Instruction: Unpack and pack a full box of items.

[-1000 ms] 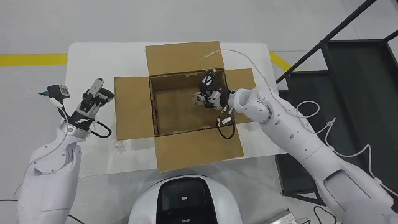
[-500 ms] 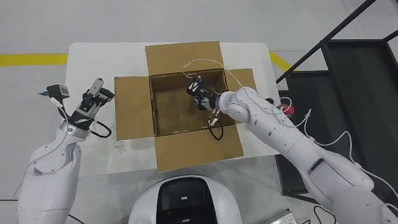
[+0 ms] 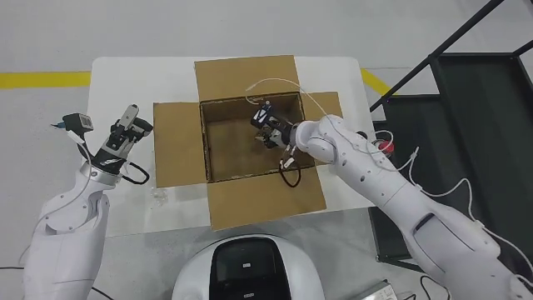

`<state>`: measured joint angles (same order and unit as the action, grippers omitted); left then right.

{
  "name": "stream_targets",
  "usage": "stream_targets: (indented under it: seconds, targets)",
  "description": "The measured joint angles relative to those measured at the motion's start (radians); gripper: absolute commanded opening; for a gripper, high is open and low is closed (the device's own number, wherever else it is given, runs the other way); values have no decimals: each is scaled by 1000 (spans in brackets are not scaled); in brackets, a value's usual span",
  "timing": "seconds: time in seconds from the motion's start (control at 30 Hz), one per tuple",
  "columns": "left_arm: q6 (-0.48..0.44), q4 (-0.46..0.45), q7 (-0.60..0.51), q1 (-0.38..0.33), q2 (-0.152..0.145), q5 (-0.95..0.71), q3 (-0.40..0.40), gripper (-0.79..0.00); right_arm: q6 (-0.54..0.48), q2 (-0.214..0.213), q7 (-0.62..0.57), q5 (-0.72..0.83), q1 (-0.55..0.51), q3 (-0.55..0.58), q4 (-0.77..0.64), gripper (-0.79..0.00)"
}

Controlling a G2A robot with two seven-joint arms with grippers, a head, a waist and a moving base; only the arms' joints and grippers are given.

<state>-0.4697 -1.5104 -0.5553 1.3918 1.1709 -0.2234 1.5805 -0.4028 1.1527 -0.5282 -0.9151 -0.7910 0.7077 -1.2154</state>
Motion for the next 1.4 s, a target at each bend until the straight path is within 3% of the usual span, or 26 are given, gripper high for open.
stream_targets:
  seconds: [0.2, 0.43, 0.6, 0.73, 0.87, 1.03, 1.4]
  targets:
    - [0, 0, 0, 0, 0, 0, 0, 0, -132, -75, -48, 86, -151, 174, -206, 0]
    - [0, 0, 0, 0, 0, 0, 0, 0, -385, -176, -37, 276, -452, 513, -518, 0]
    - [0, 0, 0, 0, 0, 0, 0, 0, -484, -208, 110, 251, -646, 755, -636, 0]
    - [0, 0, 0, 0, 0, 0, 0, 0, -522, -205, 348, 172, -777, 904, -591, 0]
    - [0, 0, 0, 0, 0, 0, 0, 0, -508, -192, 590, 63, -849, 961, -518, 0]
    - [0, 0, 0, 0, 0, 0, 0, 0, -411, -174, 832, -147, -908, 941, -454, 0]
    - [0, 0, 0, 0, 0, 0, 0, 0, -411, -172, 861, -202, -905, 920, -438, 0]
